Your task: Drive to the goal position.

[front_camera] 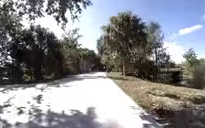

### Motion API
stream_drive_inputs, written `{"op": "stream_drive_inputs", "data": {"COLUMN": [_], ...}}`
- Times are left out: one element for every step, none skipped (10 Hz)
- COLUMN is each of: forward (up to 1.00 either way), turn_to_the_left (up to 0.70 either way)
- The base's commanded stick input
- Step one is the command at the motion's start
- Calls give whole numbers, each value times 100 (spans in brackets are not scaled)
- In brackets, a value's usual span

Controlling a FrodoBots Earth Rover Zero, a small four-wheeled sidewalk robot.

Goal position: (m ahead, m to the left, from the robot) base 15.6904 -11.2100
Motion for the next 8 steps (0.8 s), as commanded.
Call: {"op": "stream_drive_inputs", "data": {"forward": [85,85,85,85,85,85,85,85], "turn_to_the_left": [0,0,0,0,0,18,30,9]}}
